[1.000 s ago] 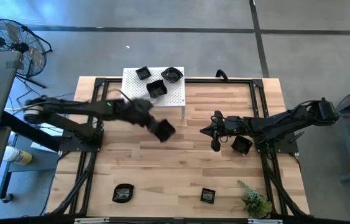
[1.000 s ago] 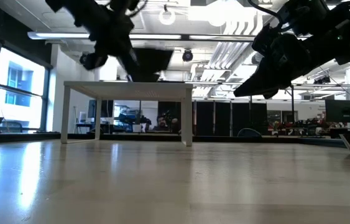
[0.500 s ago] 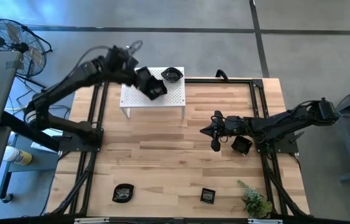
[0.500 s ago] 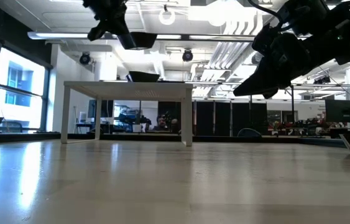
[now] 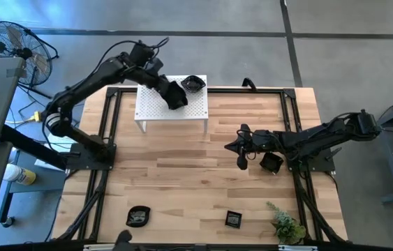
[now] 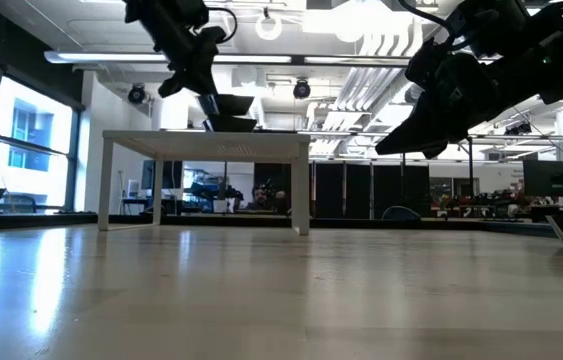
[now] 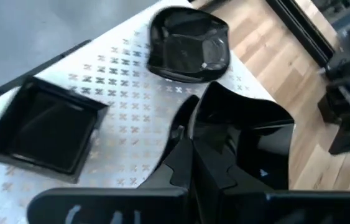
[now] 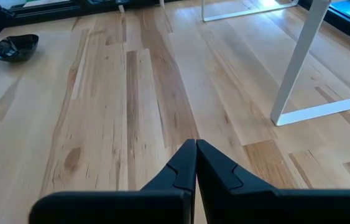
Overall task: Pick & Place Mini shaped plates
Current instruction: Stack the black distorted square plate on top of the black distorted square plates on the shelf
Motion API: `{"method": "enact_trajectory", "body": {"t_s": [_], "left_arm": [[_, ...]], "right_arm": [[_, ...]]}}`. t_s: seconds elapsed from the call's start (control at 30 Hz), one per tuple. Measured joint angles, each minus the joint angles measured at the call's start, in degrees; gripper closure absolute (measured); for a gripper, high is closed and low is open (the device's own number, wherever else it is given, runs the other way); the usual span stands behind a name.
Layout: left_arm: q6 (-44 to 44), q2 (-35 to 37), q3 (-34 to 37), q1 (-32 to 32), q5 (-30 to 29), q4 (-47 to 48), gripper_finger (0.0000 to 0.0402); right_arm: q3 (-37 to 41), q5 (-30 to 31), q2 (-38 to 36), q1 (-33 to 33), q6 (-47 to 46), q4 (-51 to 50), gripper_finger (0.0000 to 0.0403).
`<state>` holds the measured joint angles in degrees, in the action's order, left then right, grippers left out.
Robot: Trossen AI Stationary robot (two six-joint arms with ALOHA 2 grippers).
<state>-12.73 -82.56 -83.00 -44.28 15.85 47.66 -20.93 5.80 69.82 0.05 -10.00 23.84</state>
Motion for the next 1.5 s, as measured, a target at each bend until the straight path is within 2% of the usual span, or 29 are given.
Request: {"method": "enact_trajectory", "body": {"t_s": [1.13,1.5], "left_arm": [[1.95,-0.12,0.59,0.05,-0.3,-1.2,0.039],[1.47,-3.41,0.68,1.59,-1.26,-1.29,0.0389]], "right_arm": [[0.0,-0.07,0.0,-0.01,0.0,-0.03,0.0396],[0.0,-0.22,0.0,0.01,0.0,-0.05,0.0396]]}}
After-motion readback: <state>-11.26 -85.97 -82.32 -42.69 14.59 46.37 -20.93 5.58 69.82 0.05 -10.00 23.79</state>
